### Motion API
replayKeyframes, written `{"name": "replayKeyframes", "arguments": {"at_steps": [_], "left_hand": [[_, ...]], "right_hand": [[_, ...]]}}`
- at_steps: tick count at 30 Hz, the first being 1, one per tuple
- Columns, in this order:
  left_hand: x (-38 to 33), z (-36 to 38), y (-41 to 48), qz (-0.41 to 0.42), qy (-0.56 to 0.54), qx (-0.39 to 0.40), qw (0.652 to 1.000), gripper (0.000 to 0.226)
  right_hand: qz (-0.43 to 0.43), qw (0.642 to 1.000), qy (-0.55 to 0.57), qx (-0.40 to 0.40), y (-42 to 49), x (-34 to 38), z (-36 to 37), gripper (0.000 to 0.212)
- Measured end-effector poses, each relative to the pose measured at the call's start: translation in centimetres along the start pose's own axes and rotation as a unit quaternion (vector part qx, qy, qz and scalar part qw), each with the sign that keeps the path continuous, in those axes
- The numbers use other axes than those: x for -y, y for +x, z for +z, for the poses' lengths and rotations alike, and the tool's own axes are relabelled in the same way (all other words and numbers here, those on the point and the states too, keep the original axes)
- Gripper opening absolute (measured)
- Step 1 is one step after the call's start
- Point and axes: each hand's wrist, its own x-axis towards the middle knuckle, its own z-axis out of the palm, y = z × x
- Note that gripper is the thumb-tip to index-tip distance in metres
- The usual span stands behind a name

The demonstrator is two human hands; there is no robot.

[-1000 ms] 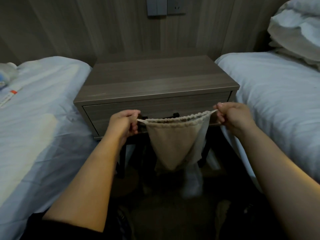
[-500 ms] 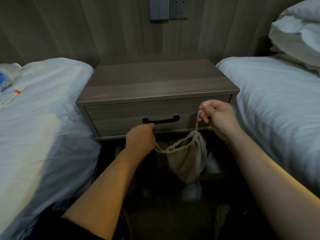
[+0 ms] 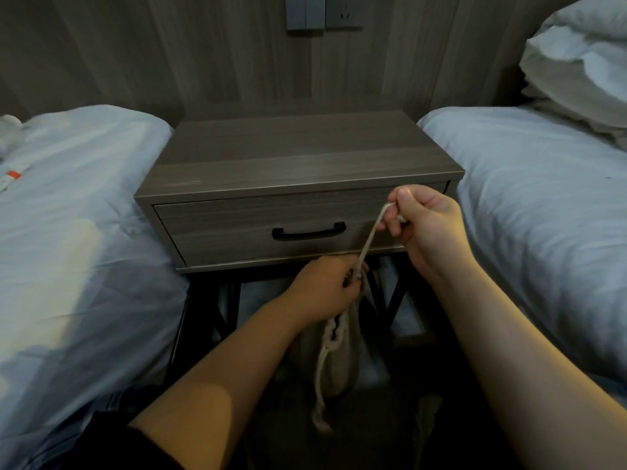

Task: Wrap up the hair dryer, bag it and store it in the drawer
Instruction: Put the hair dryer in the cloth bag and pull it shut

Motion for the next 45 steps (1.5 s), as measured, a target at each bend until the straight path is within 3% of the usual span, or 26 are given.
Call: {"name": "replayKeyframes", "arguments": {"at_steps": [5,9,11,13,15,16,18,19,20,23,25,30,33,36,39,41,45], "left_hand": [[1.3,-0.9,-0.3,0.018,-0.094,0.111,0.989,0.029],[2.2,-0.5,-0.8,-0.067,0.147,0.087,0.983,0.027],[2.4,-0.5,-0.9,-0.093,0.178,0.054,0.978,0.024],[2.4,-0.5,-0.7,-0.068,0.159,0.037,0.984,0.019],[2.1,-0.5,-0.5,-0.03,0.144,0.048,0.988,0.015],[2.0,-0.4,-0.5,-0.015,0.141,0.058,0.988,0.017],[2.0,-0.4,-0.3,-0.001,0.144,0.072,0.987,0.025],[2.0,-0.5,-0.2,0.003,0.143,0.073,0.987,0.027],[2.1,-0.6,-0.2,0.007,0.139,0.07,0.988,0.028],[2.0,-1.2,-0.1,0.022,0.129,0.049,0.99,0.027],[1.9,-1.8,-0.2,0.026,0.126,0.035,0.991,0.028],[2.0,-2.6,-0.3,0.007,0.099,-0.003,0.995,0.032],[2.2,-3.9,-0.1,-0.052,0.088,0.018,0.995,0.04],[2.6,-5.7,-0.2,-0.109,0.096,0.048,0.988,0.03],[2.8,-6.8,-0.5,-0.107,0.049,-0.002,0.993,0.025],[2.4,-6.7,-0.5,-0.097,0.004,-0.057,0.994,0.023],[1.8,-5.9,-0.3,-0.103,-0.101,-0.127,0.981,0.027]], "right_hand": [[0.001,0.996,0.085,-0.01,0.2,1.3,-0.4,0.028],[0.006,0.997,0.043,0.065,-1.1,1.2,0.3,0.03],[0.031,0.996,0.065,0.055,-1.1,1.3,0.4,0.031],[0.047,0.995,0.087,0.021,-0.6,1.6,-0.2,0.033],[0.033,0.996,-0.075,-0.019,0.6,1.3,-1.9,0.032],[0.026,0.971,-0.234,-0.037,1.3,0.9,-3.1,0.029],[0.037,0.838,-0.543,-0.032,2.2,-0.1,-5.0,0.018],[0.047,0.775,-0.631,0.016,2.2,-0.5,-5.4,0.024],[0.061,0.74,-0.664,0.086,2.1,-0.6,-5.4,0.036],[0.115,0.758,-0.57,0.295,0.8,-0.4,-3.5,0.06],[0.106,0.75,-0.545,0.36,-0.1,-1.0,-2.3,0.059],[-0.007,0.77,-0.58,0.265,-0.5,-2.8,-0.9,0.011],[-0.067,0.782,-0.572,0.238,-0.5,-2.9,-1.0,0.012],[-0.069,0.801,-0.558,0.206,-0.4,-2.3,-1.3,0.01],[-0.045,0.799,-0.566,0.201,0.0,-1.4,-1.9,0.021],[-0.038,0.774,-0.598,0.207,0.2,-0.9,-2.3,0.014],[-0.039,0.663,-0.723,0.193,0.3,-1.0,-2.6,0.026]]}}
